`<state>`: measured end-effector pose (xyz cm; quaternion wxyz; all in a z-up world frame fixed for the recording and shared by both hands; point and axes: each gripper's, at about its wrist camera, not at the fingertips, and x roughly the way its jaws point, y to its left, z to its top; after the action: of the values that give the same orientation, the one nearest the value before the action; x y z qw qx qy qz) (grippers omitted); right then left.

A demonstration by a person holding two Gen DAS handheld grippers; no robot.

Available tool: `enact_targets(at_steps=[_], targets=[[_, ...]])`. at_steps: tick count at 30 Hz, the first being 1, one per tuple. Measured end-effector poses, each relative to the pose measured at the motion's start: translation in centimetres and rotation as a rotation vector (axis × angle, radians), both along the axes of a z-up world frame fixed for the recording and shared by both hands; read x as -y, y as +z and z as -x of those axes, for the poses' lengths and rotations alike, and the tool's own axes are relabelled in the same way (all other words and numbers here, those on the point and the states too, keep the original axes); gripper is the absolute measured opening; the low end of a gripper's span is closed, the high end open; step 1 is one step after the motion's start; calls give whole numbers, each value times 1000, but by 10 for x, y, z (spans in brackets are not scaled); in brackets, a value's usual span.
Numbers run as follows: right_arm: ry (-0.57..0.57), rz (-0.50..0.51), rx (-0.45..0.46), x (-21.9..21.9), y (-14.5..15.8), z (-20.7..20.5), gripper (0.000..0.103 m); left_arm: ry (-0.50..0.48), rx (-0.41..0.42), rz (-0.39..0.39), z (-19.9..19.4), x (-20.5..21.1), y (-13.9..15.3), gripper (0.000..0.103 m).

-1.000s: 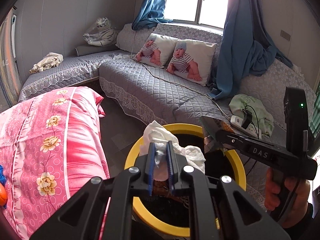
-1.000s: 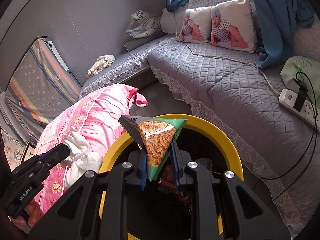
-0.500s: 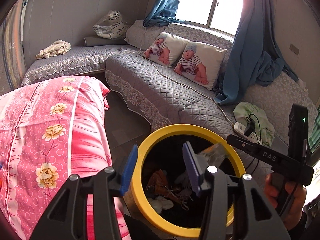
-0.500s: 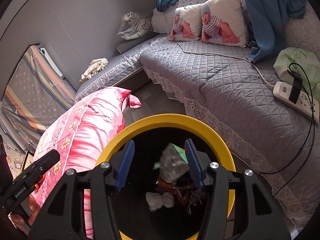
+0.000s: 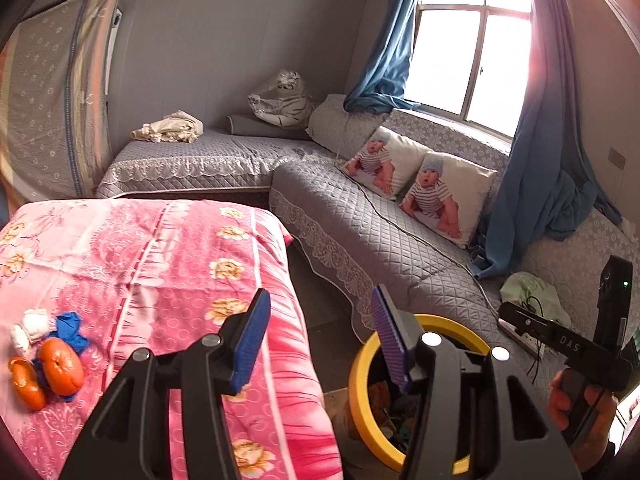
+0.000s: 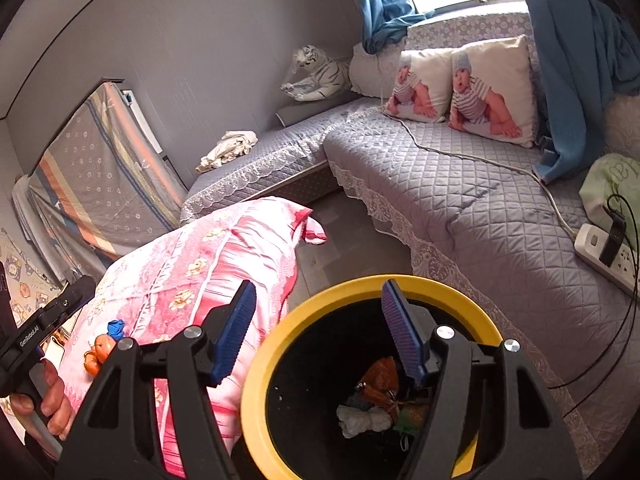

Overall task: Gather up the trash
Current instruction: 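Bring both tools back over the oranges and glove on the bed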

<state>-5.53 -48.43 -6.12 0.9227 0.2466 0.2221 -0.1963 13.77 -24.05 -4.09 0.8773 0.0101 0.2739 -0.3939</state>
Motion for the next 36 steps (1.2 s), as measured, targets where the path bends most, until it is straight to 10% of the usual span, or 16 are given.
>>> enact_targets(at_steps=[18,36], targets=[[451,115,58,-152,71,-134,74,382,91,-13,-44,-177,38,52],[845,-76,-219,-276,-6,-277,74,509,-24,-100,-57,-279,-26,55]])
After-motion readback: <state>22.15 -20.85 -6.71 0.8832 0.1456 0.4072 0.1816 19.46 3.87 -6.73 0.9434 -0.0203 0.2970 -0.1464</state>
